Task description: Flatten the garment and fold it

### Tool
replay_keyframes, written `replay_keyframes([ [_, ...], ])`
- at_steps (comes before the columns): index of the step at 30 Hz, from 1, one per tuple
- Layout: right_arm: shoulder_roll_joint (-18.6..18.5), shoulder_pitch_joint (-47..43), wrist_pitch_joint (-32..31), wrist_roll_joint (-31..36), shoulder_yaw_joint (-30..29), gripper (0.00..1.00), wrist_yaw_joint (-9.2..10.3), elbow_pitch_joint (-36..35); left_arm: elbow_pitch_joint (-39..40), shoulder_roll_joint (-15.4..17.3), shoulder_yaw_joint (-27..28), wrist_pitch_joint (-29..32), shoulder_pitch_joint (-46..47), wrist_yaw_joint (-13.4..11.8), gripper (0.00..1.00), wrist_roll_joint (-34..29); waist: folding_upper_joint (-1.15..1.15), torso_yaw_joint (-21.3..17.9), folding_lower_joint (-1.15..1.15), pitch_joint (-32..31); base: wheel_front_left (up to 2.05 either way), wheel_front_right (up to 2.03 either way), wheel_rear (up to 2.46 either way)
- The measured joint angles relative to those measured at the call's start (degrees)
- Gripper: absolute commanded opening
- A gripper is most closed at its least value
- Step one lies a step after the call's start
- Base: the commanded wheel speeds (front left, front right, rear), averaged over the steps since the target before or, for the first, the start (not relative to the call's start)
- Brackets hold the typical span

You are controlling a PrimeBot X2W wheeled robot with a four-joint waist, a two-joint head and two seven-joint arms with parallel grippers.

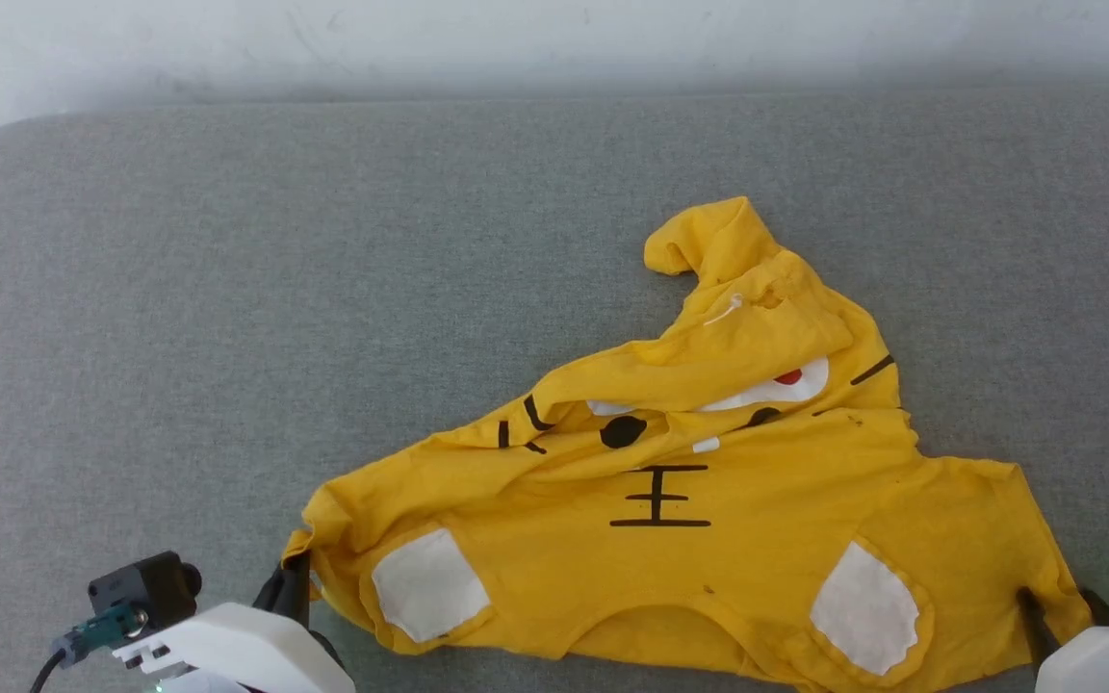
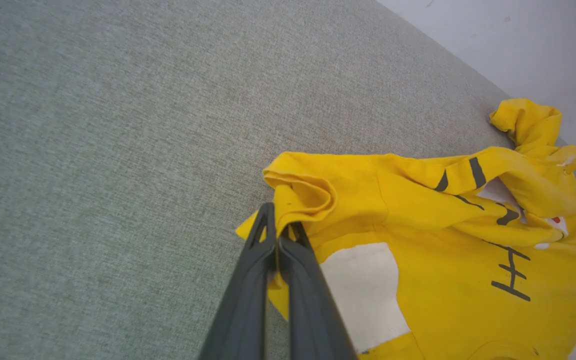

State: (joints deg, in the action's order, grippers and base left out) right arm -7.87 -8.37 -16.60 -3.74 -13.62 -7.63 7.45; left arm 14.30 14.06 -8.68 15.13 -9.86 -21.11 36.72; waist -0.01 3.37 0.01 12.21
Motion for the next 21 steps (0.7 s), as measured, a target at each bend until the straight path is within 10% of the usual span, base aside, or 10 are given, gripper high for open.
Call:
replay_keyframes([
  [1,0.0,0.4,0.0,-0.2,-0.3,0.0,-0.01,0.7,-0.1,0.0,-0.1,0.0,0.0,0.3,0.0,0.0,0.0,0.1,0.0,0.0,0.0,0.0,0.0],
  [11,2.0,2.4,3.7,-5.5,-3.1,0.0,0.02,2.2,-0.2,-2.0,0.5,-1.2,0.0,1.8,0.0,3.2,0.0,0.3,-0.01,-1.6,0.0,0.0,0.0],
  [21,4.5,10.1,0.0,-13.3,-0.6,0.0,0.03,-15.0,3.2,-6.7,3.1,-2.7,6.6,5.4,0.0,11.8,0.01,-0.7,-0.01,-5.2,0.0,0.0,0.0],
])
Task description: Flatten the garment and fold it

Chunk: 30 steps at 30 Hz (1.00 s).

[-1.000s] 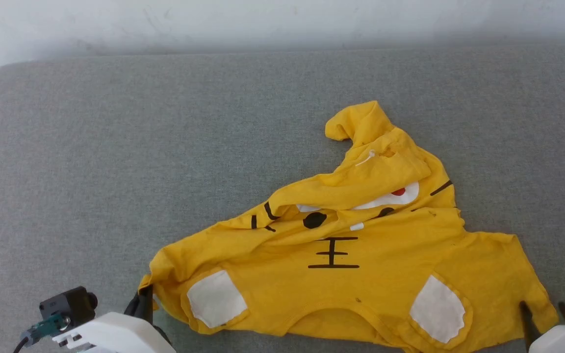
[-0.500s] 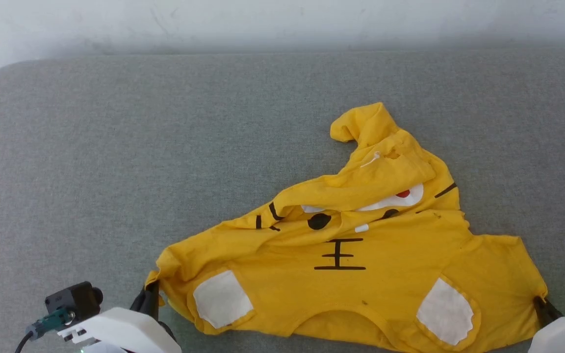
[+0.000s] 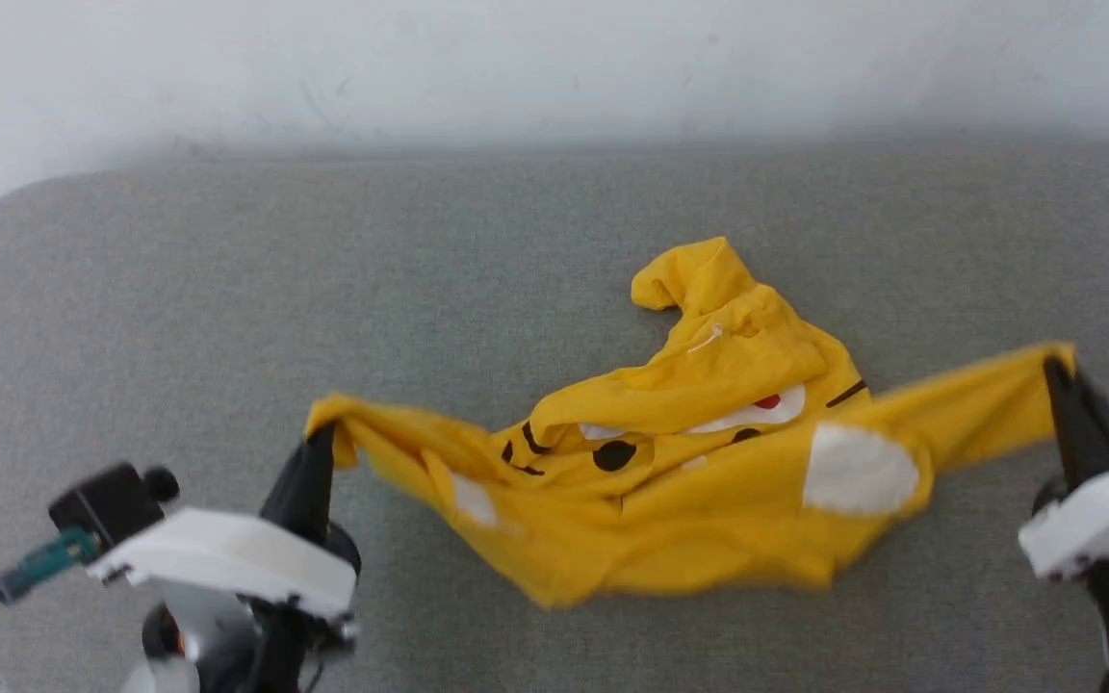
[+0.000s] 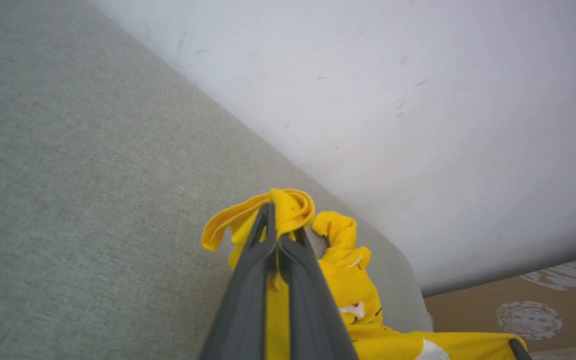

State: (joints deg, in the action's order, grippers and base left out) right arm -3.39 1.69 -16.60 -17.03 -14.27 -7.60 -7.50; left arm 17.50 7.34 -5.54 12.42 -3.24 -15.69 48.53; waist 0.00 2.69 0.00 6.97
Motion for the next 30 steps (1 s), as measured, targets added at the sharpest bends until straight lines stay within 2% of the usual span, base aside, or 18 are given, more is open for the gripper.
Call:
replay_keyframes([
  [7,-2.4,12.9,-7.7,-1.3,3.4,0.0,0.01,-10.0,0.4,0.5,1.3,3.3,13.3,-0.3,0.0,1.9,0.0,-0.8,0.0,-3.1,0.0,0.0,0.0],
  [14,-7.0,28.7,-14.6,-3.6,6.4,0.0,0.0,-12.5,0.6,2.6,4.9,5.9,31.9,-3.8,0.0,2.1,0.0,-2.0,0.0,-4.7,0.0,0.0,0.0],
  [22,-9.7,42.7,-21.2,-5.8,9.0,0.0,0.0,-10.7,-0.9,6.8,4.8,12.6,47.3,-6.8,0.0,1.8,0.0,-3.4,0.0,-3.9,0.0,0.0,0.0],
  [30,-12.1,53.1,-23.7,-4.5,10.5,0.0,0.0,-3.1,-7.6,9.6,2.2,17.8,55.8,-10.9,0.0,-0.8,0.0,-4.1,0.0,-0.1,0.0,0.0,0.0],
])
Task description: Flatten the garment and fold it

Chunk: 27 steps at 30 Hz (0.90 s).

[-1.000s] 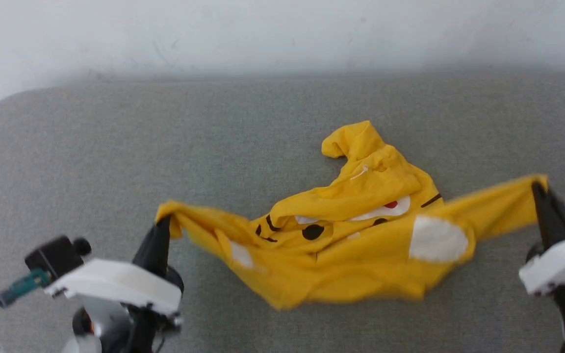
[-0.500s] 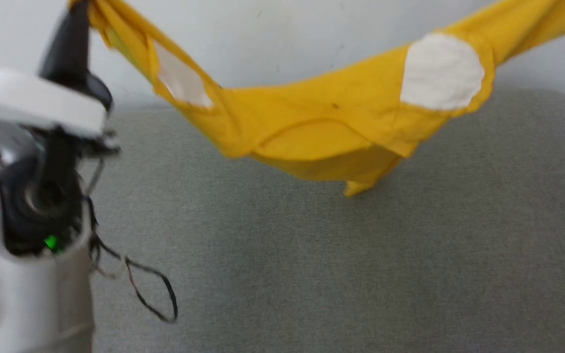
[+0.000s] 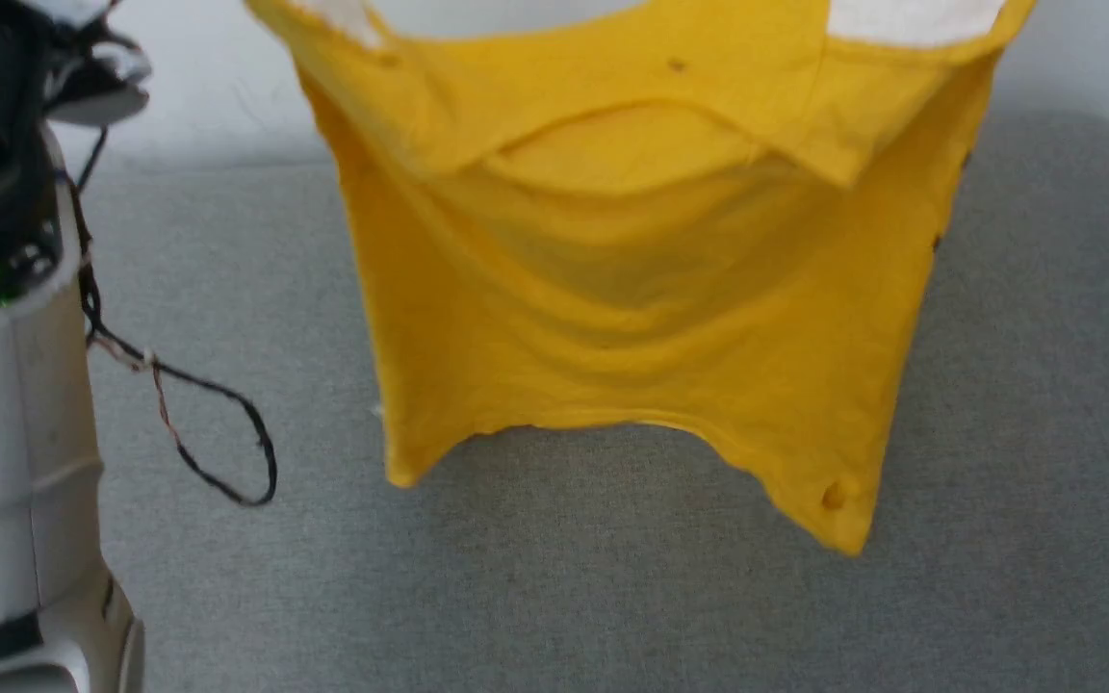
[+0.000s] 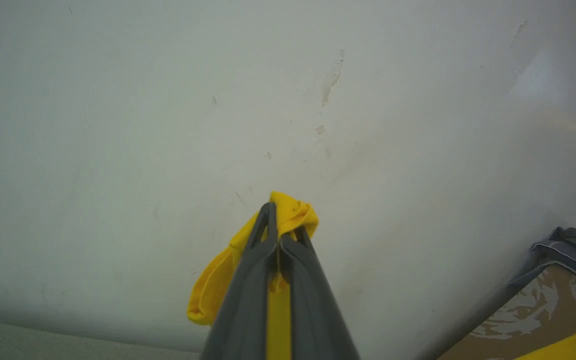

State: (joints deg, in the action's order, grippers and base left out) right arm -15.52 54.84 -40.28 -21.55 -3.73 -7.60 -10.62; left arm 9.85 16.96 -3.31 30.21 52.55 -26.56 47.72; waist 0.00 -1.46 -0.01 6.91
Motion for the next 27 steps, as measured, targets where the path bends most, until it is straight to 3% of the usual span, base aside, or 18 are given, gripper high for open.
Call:
replay_keyframes([
  [5,-1.6,8.5,2.5,3.4,2.9,0.0,0.01,8.5,-6.8,0.9,-1.1,-2.2,8.0,-1.5,0.0,-4.4,0.0,-0.3,0.0,4.3,0.0,0.0,0.0],
  [12,-2.6,24.2,10.2,9.5,5.7,0.0,0.01,21.5,-18.0,0.7,-1.5,-9.4,25.8,-1.7,0.0,-8.8,0.0,-0.9,-0.01,11.1,0.0,0.0,0.0],
  [19,-2.3,32.8,16.6,13.2,7.5,0.0,0.01,31.3,-26.1,-1.1,-2.0,-16.2,34.5,3.3,0.0,-9.2,0.0,-1.0,-0.01,18.0,0.0,0.0,0.0],
  [27,-2.9,33.4,20.6,11.5,10.7,0.0,0.0,36.9,-29.9,-1.3,-0.6,-21.5,31.1,9.8,0.0,-6.6,0.0,-1.0,-0.01,24.4,0.0,0.0,0.0],
])
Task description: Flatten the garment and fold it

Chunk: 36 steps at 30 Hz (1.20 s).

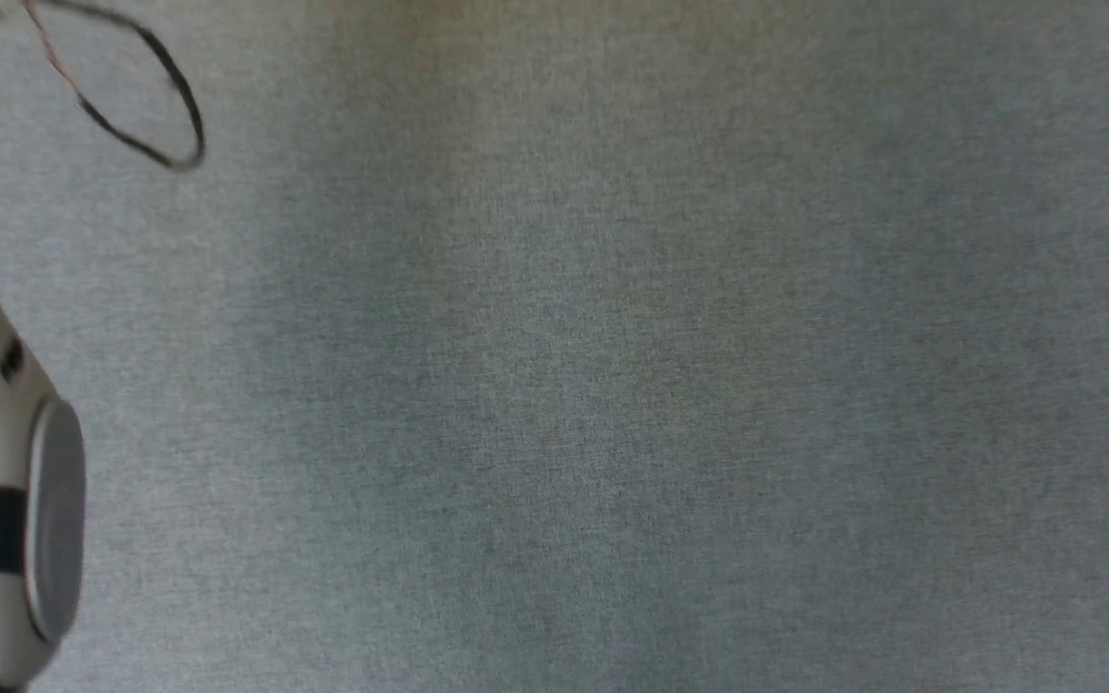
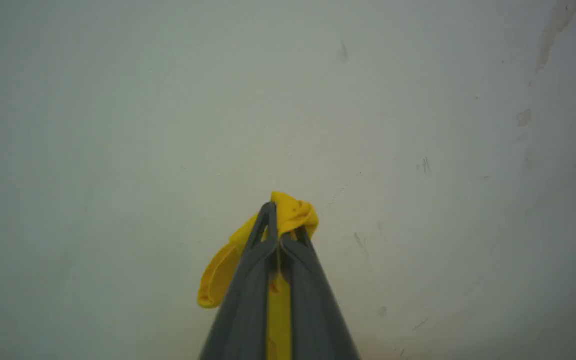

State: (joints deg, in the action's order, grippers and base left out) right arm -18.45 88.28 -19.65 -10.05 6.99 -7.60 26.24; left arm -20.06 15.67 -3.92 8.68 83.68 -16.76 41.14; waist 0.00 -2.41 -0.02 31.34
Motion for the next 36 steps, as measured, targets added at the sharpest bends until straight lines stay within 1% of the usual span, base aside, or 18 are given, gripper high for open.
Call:
replay_keyframes([
  [4,-1.4,-4.3,0.8,-3.7,1.1,0.0,0.01,-0.3,0.6,0.9,-0.1,-0.1,-6.0,2.1,0.0,0.9,0.0,0.2,0.0,1.7,0.0,0.0,0.0],
  [8,-3.0,-11.4,1.0,-8.5,2.1,0.0,0.0,-3.9,4.0,2.1,-0.4,1.2,-13.5,3.9,0.0,1.8,0.0,0.6,0.01,1.2,0.0,0.0,0.0],
  [13,-5.2,-22.8,-0.8,-13.4,1.3,0.0,0.0,-12.0,10.8,2.3,2.4,3.6,-25.0,3.7,0.0,6.3,0.01,0.9,0.02,-0.9,0.0,0.0,0.0],
  [15,-5.5,-28.3,-1.6,-14.8,-0.3,0.0,0.0,-15.6,15.3,2.1,3.4,4.9,-30.8,3.4,0.0,8.3,0.01,1.0,0.02,-2.0,0.0,0.0,0.0],
  [19,-5.2,-39.6,-3.4,-16.7,-5.1,0.0,0.0,-23.7,24.7,1.3,5.3,6.8,-43.8,1.8,0.0,11.1,0.01,1.0,0.03,-4.6,0.0,0.0,0.0],
  [23,-2.1,-51.8,-4.8,-17.3,-10.9,0.0,0.01,-31.0,31.9,0.1,6.9,7.4,-56.9,0.4,0.0,12.8,0.01,1.1,0.03,-7.4,0.0,0.0,0.0],
  [25,0.7,-57.8,-5.4,-17.6,-13.8,0.0,0.01,-33.8,34.2,-0.5,7.6,6.9,-63.3,-0.2,0.0,12.9,0.01,1.1,0.04,-9.0,0.0,0.0,0.0],
  [27,3.7,-63.4,-5.8,-17.7,-16.0,0.0,0.01,-36.4,35.8,-2.0,7.8,6.9,-69.2,-0.5,0.0,13.7,0.01,1.1,0.03,-10.5,0.0,0.0,0.0],
  [30,7.8,-71.0,-6.0,-17.6,-18.5,0.0,0.01,-39.0,37.0,-3.5,7.2,7.1,-78.4,-0.6,0.0,13.9,0.01,1.0,0.04,-12.8,0.0,0.0,0.0],
  [33,11.7,-77.7,-6.0,-17.5,-20.8,0.0,0.01,-40.6,37.1,-4.9,5.1,7.5,-85.8,-0.6,0.0,14.3,0.01,0.9,0.04,-15.1,0.0,0.0,0.0],
  [36,13.5,-84.0,-5.9,-16.8,-22.3,0.0,0.02,-40.7,36.1,-6.7,3.5,8.0,-91.5,0.0,0.0,15.7,0.01,0.7,0.04,-17.4,0.0,0.0,0.0],
])
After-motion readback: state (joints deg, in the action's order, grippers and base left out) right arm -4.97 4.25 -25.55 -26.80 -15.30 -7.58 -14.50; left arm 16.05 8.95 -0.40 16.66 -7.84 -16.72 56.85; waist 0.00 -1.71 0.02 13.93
